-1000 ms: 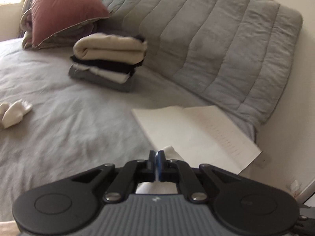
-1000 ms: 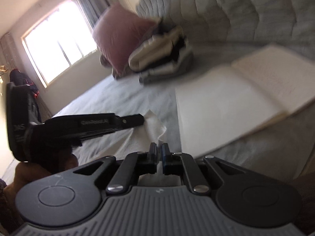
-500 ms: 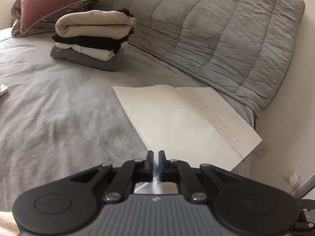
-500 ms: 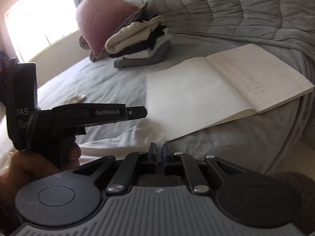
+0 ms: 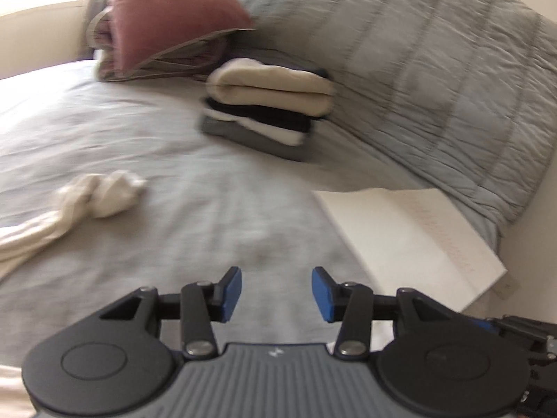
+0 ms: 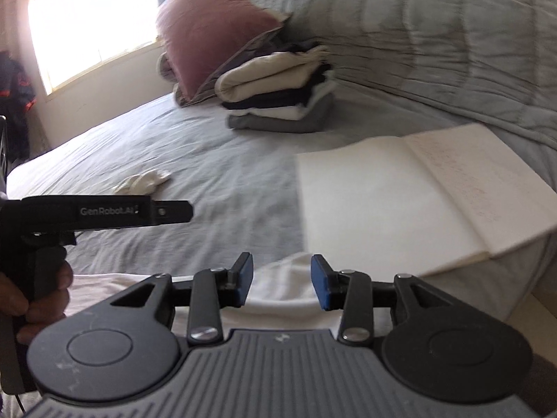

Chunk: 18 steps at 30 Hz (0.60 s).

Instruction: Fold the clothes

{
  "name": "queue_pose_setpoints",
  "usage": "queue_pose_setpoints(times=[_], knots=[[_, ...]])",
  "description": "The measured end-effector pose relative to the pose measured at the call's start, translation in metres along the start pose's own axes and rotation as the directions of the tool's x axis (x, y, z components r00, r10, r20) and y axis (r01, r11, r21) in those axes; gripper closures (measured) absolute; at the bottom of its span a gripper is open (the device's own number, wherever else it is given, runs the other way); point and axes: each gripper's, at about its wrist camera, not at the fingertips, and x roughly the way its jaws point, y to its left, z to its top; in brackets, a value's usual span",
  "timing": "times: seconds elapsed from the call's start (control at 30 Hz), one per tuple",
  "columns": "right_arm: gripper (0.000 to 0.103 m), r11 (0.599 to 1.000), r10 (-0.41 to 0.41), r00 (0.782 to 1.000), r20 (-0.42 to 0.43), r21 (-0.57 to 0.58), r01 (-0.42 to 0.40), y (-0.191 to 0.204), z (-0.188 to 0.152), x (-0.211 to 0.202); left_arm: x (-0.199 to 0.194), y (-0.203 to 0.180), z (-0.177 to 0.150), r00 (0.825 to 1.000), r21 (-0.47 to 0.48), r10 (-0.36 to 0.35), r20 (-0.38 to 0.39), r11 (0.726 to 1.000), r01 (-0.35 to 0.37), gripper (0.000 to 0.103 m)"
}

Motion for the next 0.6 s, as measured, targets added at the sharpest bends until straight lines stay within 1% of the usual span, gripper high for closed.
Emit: queue_pose_setpoints(times=[0.1,0.17,0.33,0.47,0.6], knots=[[0.061,0.999,0.038,0.999,-0.017,-0.026,-0.038,0.022,0.005,0.003,-0.018,0.027,-0.001,0.998,-0.027,0.066,0.003,0.997,-0.066,0.057],[0.061,0.996,0.08,0.996,-0.033,-0.038,-0.081,0.038,0.009,0.002,-0.031,0.045,-0.003,0.994,-0.044,0.109,0.002,0.993,-0.109,0.056],[0.061,0.98,0.184,0.98,-0.077,-0.065,-0.189,0.078,0.021,-0.001,-0.067,0.085,-0.006,0.976,-0.085,0.215,-0.025,0.973,-0.217,0.051],[0.056,0.954,0.279,0.953,-0.12,-0.08,-0.29,0.115,0.041,-0.012,-0.1,0.111,-0.008,0.954,-0.112,0.297,-0.035,0.948,-0.299,0.046],[0.053,0.926,0.352,0.919,-0.176,-0.074,-0.369,0.154,0.062,-0.018,-0.134,0.142,-0.013,0.927,-0.164,0.371,-0.055,0.912,-0.375,0.043]])
